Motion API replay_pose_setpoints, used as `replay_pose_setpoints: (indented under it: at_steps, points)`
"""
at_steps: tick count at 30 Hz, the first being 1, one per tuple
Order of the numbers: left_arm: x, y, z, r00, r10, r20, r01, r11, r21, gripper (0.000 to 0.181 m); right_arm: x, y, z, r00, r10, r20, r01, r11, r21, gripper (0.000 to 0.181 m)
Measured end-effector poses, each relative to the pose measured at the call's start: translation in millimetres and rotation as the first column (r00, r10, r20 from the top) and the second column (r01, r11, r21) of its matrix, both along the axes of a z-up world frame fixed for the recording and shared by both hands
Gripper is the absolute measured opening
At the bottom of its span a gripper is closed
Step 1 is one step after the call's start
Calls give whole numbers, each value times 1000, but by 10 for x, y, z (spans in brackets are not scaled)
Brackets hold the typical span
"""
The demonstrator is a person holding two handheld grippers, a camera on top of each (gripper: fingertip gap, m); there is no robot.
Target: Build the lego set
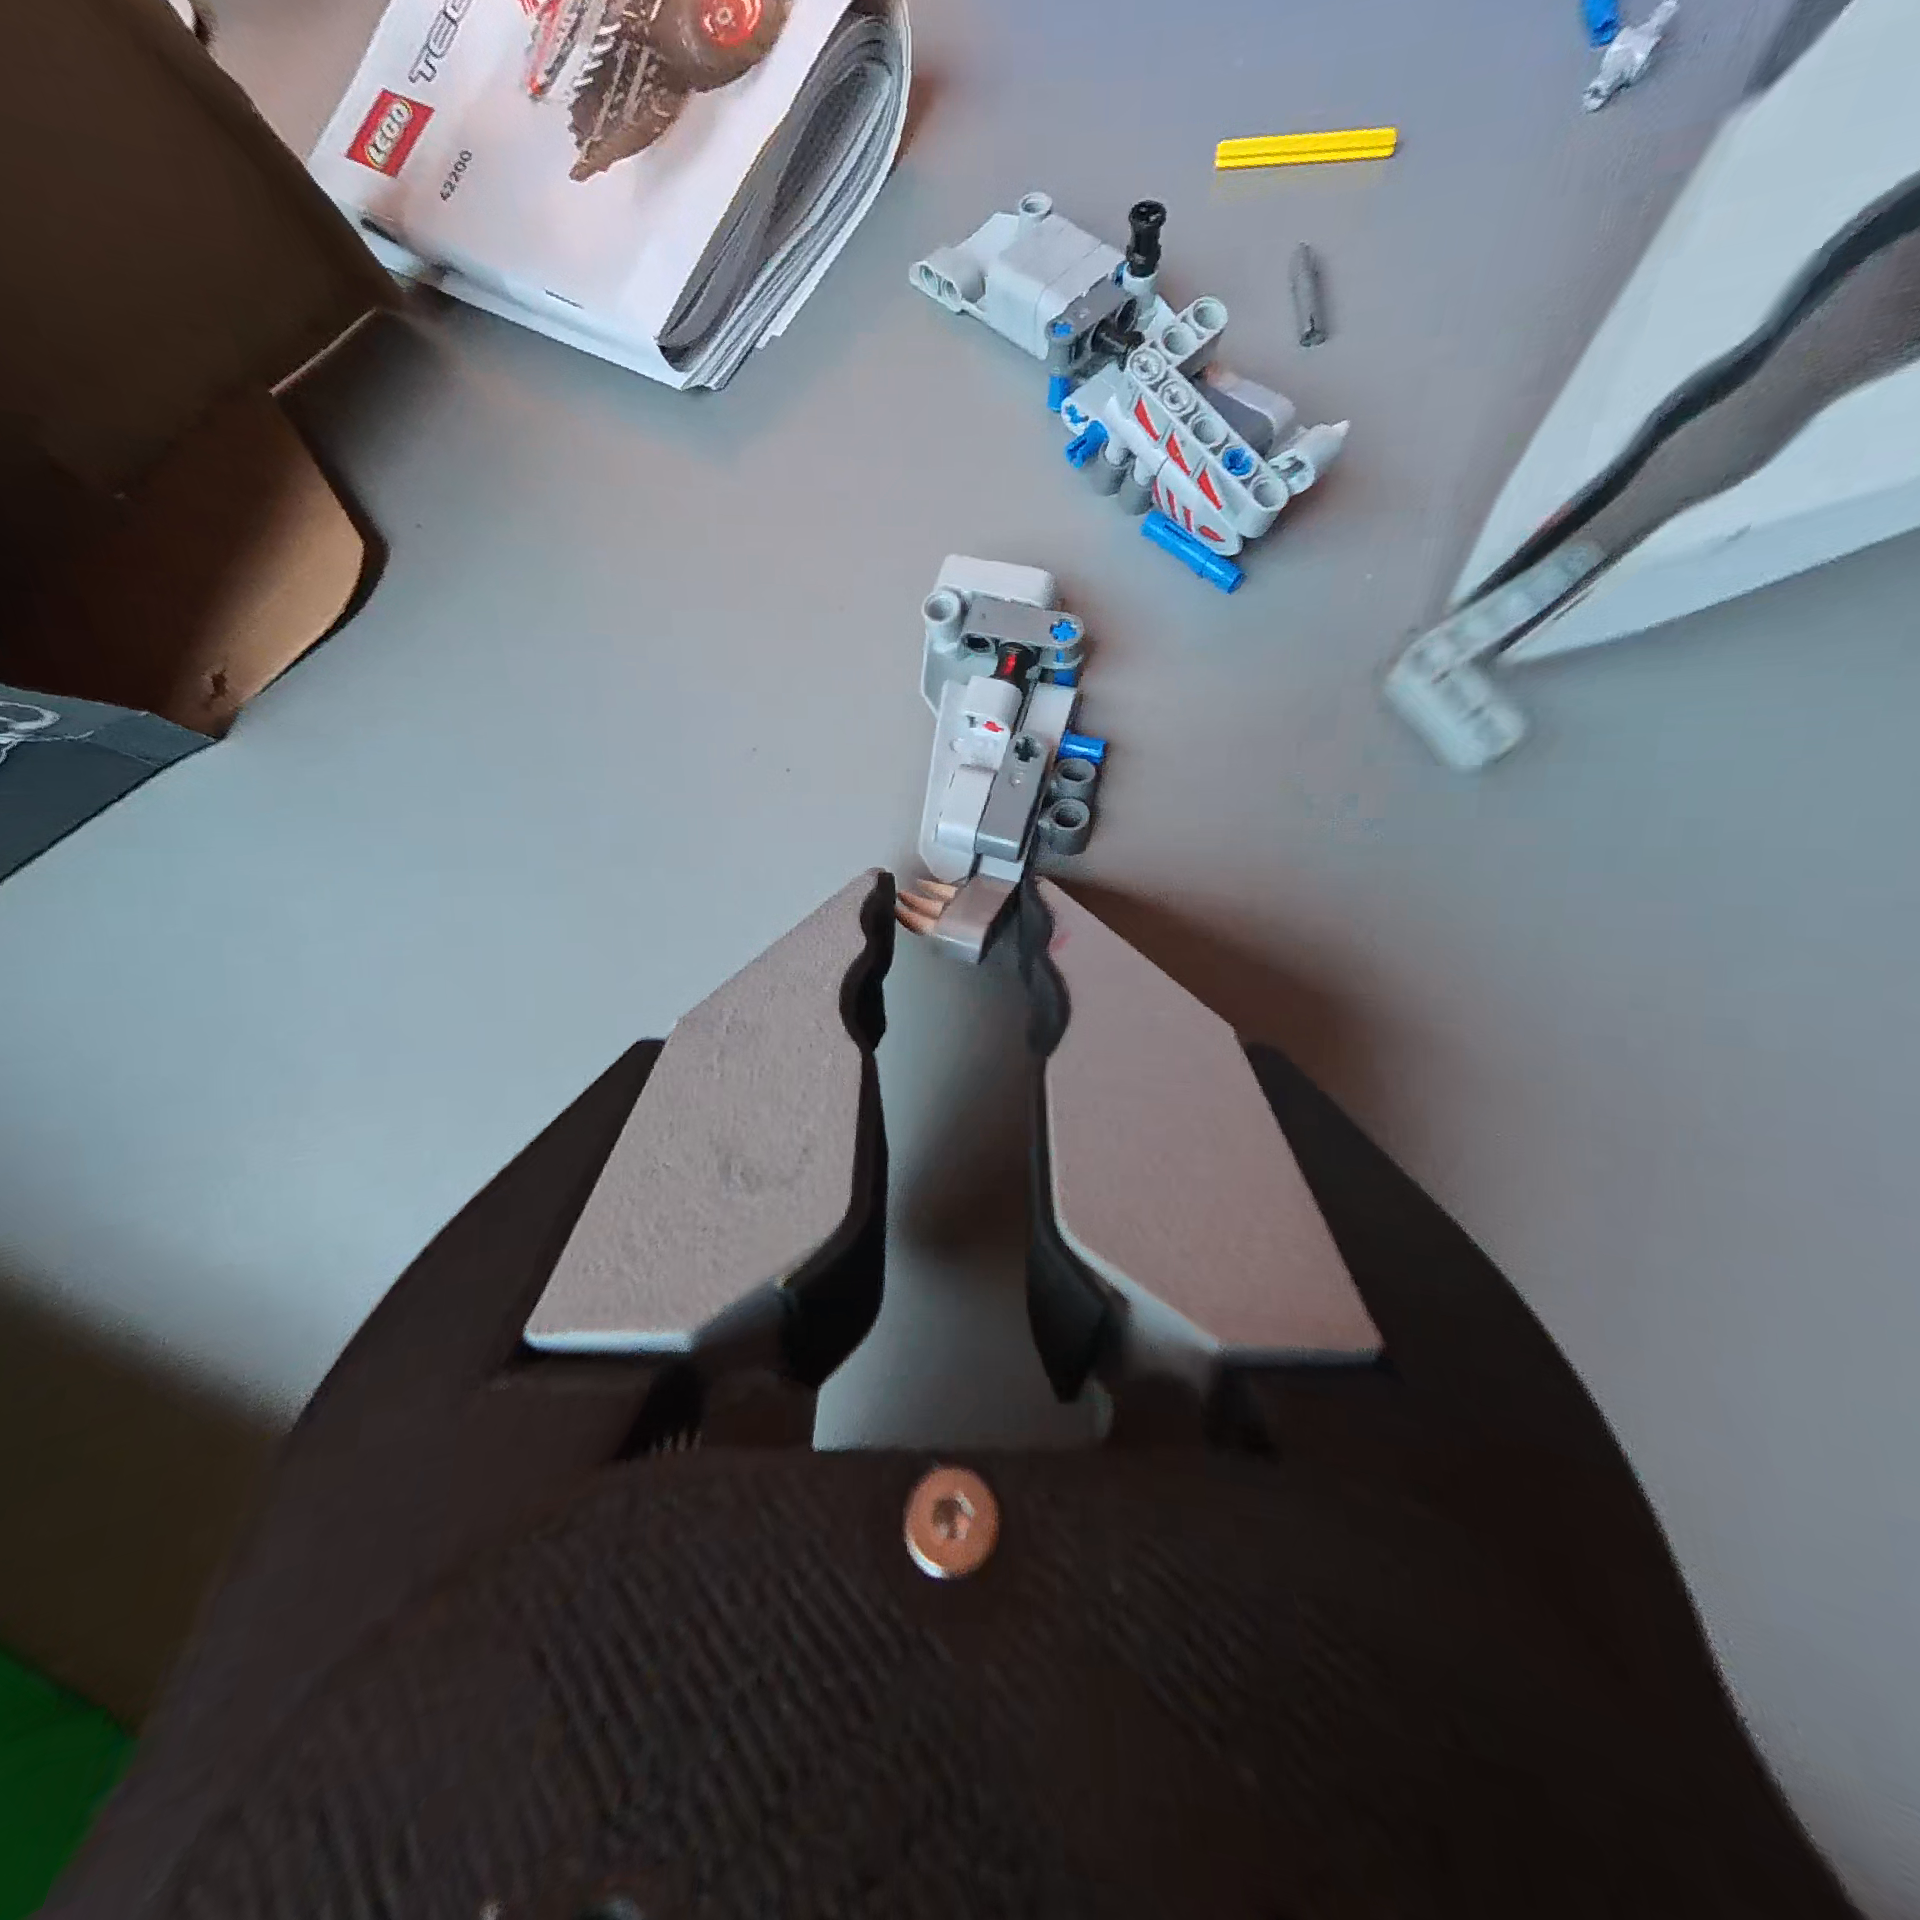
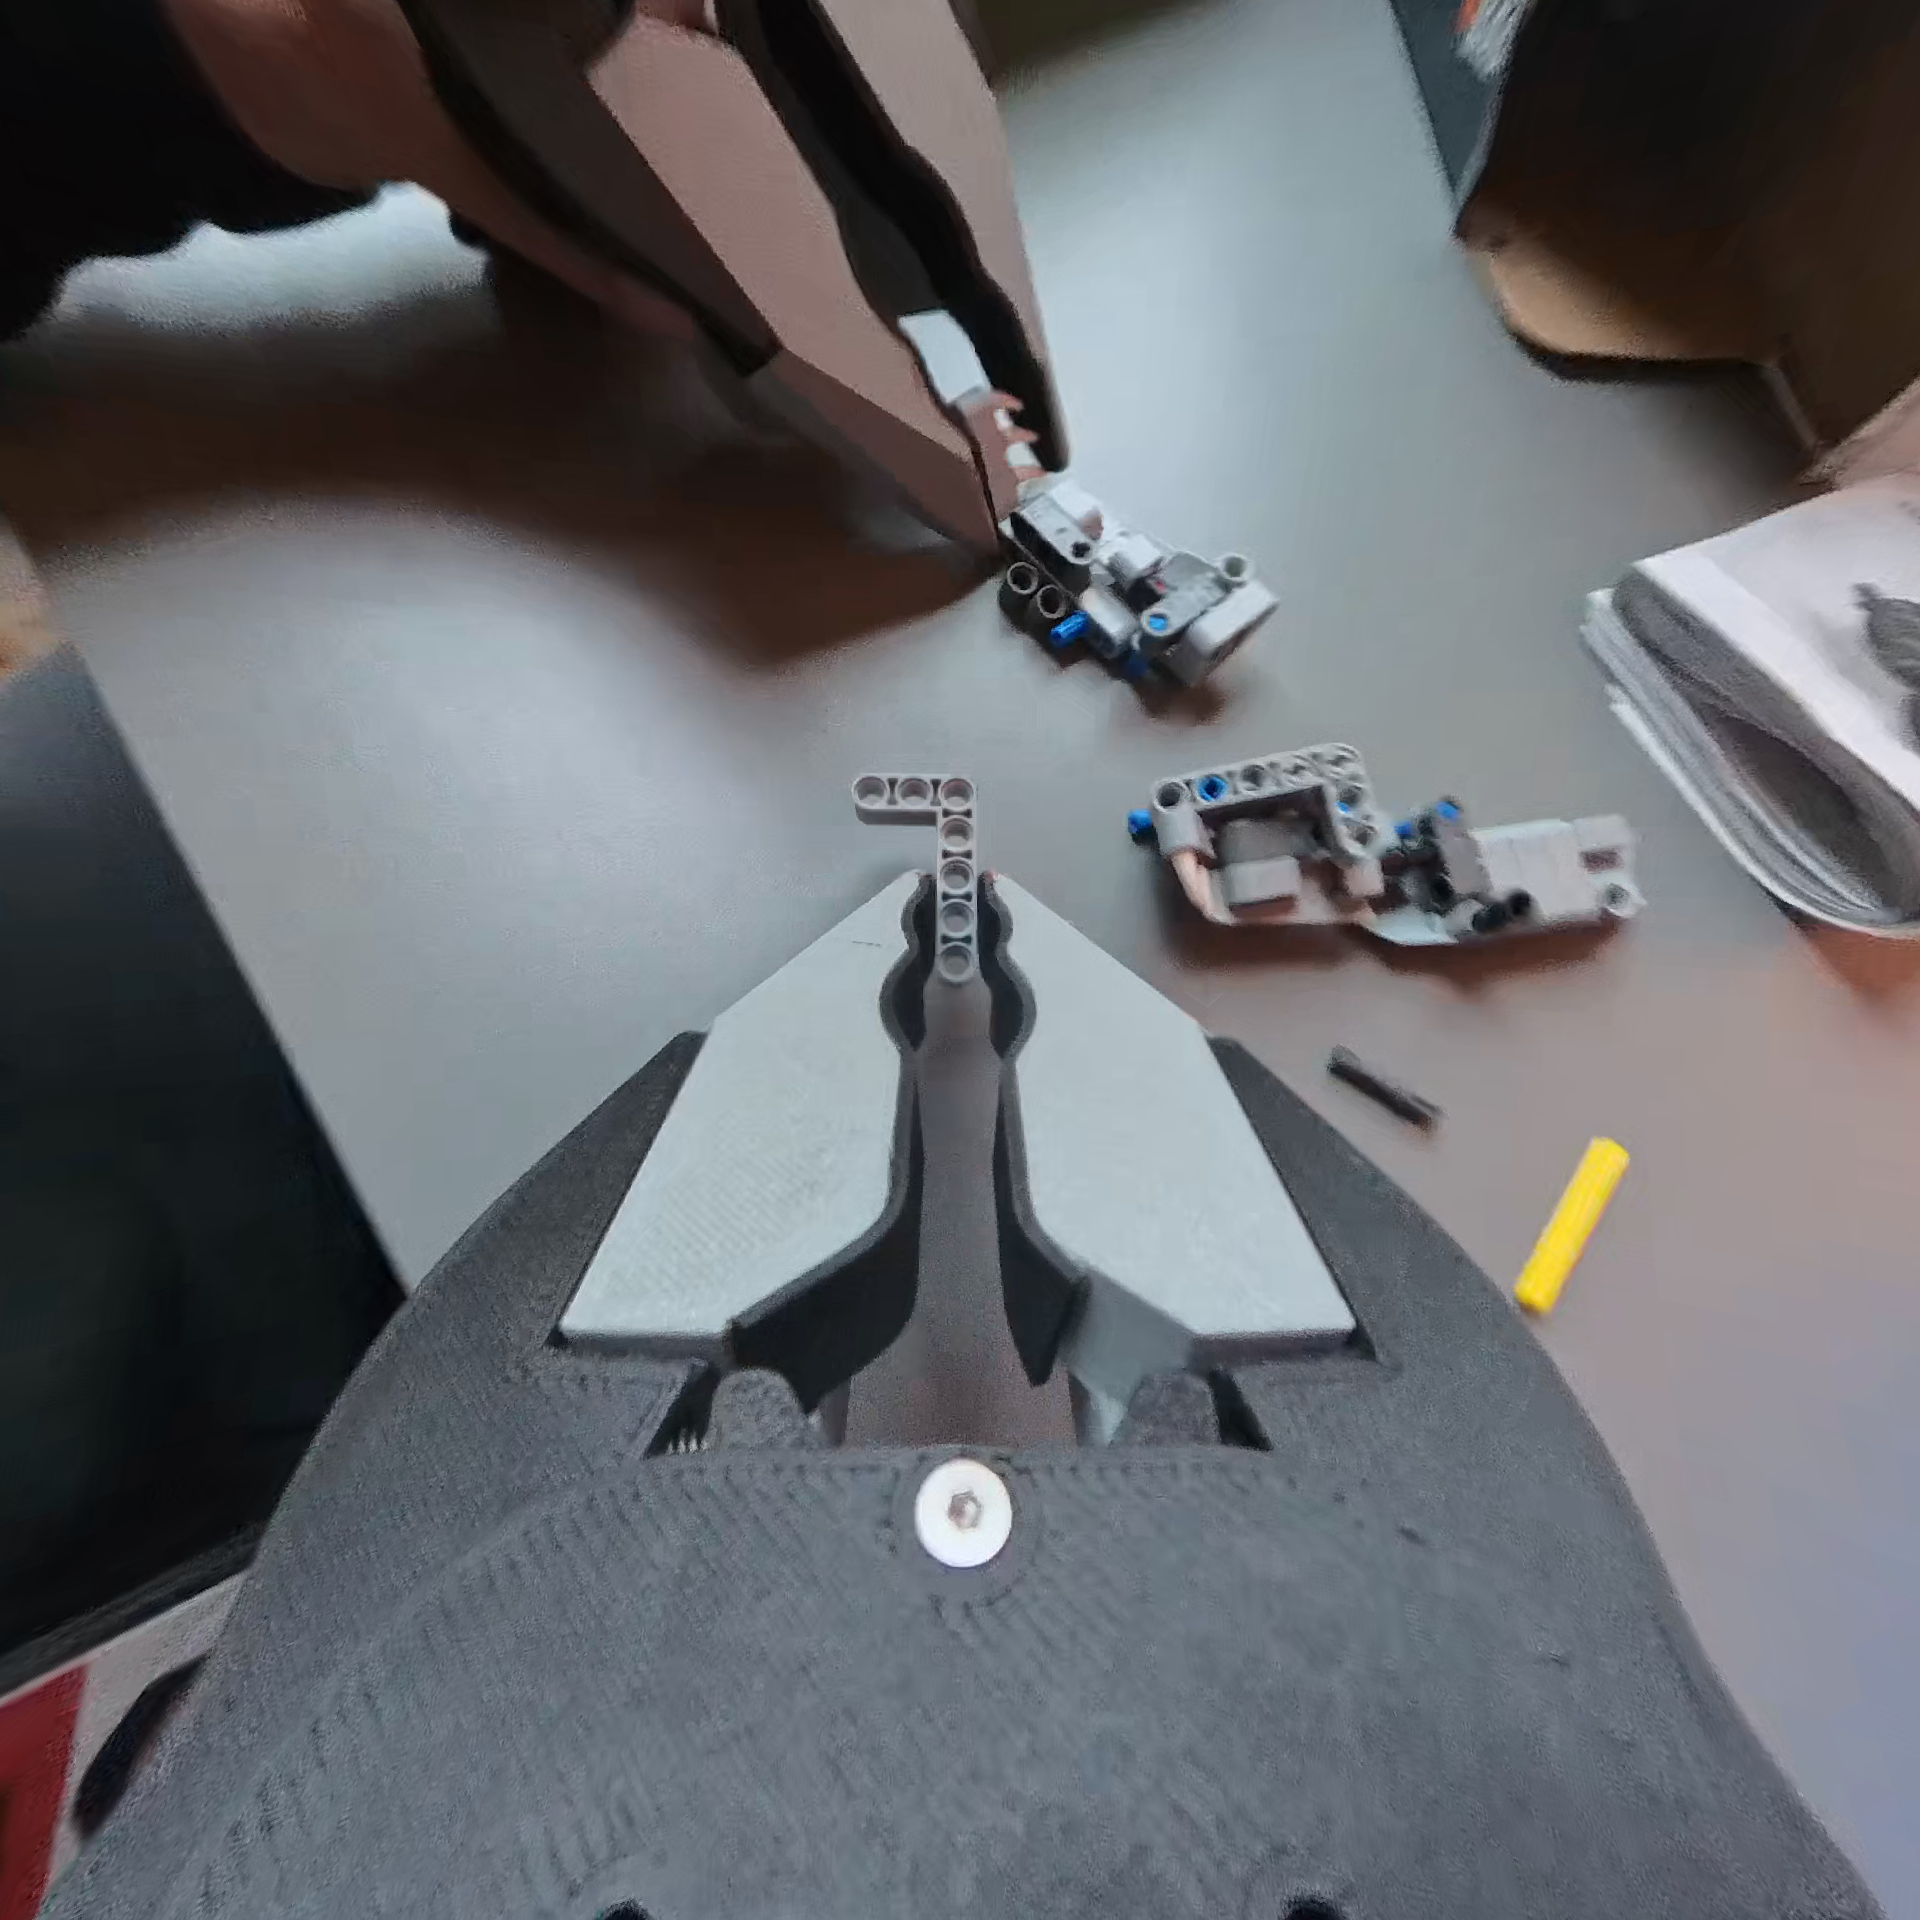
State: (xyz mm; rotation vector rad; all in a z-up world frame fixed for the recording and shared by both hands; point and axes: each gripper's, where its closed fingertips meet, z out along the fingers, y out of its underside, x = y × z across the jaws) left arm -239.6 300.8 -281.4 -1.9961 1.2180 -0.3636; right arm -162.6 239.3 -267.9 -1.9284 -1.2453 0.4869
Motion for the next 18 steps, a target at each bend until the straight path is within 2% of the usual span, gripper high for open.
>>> replay_pose_setpoints:
  at_steps: [2, 4, 6, 8, 9, 10, 12, 14, 16, 18]
  points:
    - [0, 1, 6, 1000, 0, -1, 0, 1000, 9, 20, 189, -83, 369, 996, -15, -85, 19, 999, 46, 4]
    - [-2, -12, 13, 1000, 3, 8, -3, 1000, 5, 19, 607, 25, 907, 987, -95, -131, 117, 978, 170, 4]
    - [-9, -17, 47, 999, 12, 29, -13, 1000, 14, 18, 1286, 331, 1395, 959, -253, -125, 279, 920, 277, 4]
    - [-22, -9, 98, 997, 29, 65, -30, 999, 22, 18, 2049, 671, 1689, 901, -420, -107, 432, 851, 298, 4]
    - [-33, 2, 129, 996, 40, 85, -43, 999, 28, 18, 2378, 820, 1708, 873, -482, -79, 484, 829, 280, 5]
    - [-47, 16, 157, 993, 54, 103, -58, 998, 35, 18, 2609, 929, 1611, 859, -511, -27, 503, 834, 226, 5]
    - [-39, 3, 195, 989, 59, 139, -63, 998, 25, 17, 2886, 1062, 1192, 847, -520, 109, 514, 854, 79, 24]
    - [-43, 0, 190, 987, 72, 146, -74, 997, 8, 17, 3085, 1057, 831, 823, -518, 233, 537, 843, -22, 27]
    - [-38, -14, 179, 986, 79, 146, -79, 997, -5, 17, 3167, 1104, 865, 814, -557, 165, 562, 827, 18, 31]
    - [-45, -15, 192, 983, 94, 158, -94, 996, -7, 17, 3157, 1071, 911, 818, -564, 115, 568, 823, -4, 36]
